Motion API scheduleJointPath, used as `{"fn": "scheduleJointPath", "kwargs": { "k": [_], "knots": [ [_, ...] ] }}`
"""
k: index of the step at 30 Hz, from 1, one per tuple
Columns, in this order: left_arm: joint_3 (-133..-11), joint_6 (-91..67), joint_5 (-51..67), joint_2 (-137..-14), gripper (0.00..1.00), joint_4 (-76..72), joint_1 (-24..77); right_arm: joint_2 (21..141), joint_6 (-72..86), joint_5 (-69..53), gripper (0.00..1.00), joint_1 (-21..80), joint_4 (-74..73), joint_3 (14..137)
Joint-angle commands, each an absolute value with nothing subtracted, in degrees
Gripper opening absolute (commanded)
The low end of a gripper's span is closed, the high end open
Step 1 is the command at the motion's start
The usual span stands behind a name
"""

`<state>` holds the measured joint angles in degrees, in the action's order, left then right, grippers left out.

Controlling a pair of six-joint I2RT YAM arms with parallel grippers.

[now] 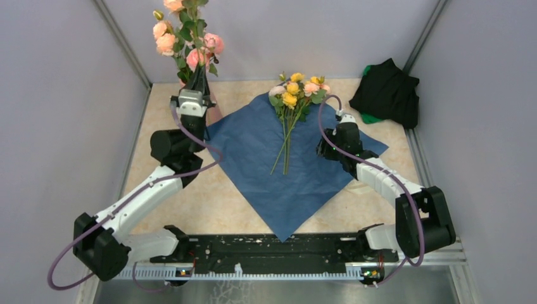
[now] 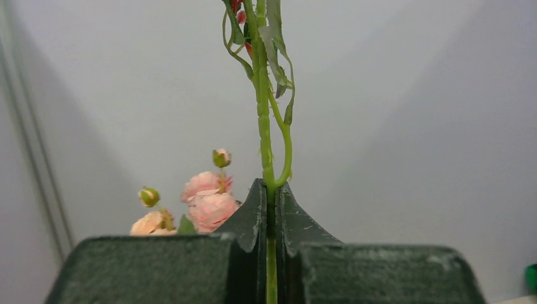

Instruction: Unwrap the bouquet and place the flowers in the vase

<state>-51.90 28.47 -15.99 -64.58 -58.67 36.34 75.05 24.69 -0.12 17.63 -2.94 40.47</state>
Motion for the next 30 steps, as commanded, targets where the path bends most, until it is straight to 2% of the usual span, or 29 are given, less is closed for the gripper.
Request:
{"fn": "scheduleJointPath", "kwargs": {
  "k": [1, 6, 17, 30],
  "knots": [
    [-56.7, 32.2, -19.6, -67.4, 0.00, -63.8, 30.6, 75.2, 25.0, -0.7, 0.46, 17.9, -0.8, 40.6],
    [-62.2, 27.0, -19.5, -71.0, 0.00, -60.6, 24.3, 75.2, 24.8, -0.6, 0.46, 17.9, -0.9, 40.3],
    [-69.0, 15.8, -11.4, -78.7, 0.00, -60.7, 12.7, 75.7, 24.5, -0.9, 0.46, 17.9, -0.7, 40.1],
    [-79.4, 7.0, -6.2, -90.2, 0.00, -64.0, 6.5, 76.9, 24.0, -0.3, 0.46, 17.9, -1.7, 40.3]
  ]
}}
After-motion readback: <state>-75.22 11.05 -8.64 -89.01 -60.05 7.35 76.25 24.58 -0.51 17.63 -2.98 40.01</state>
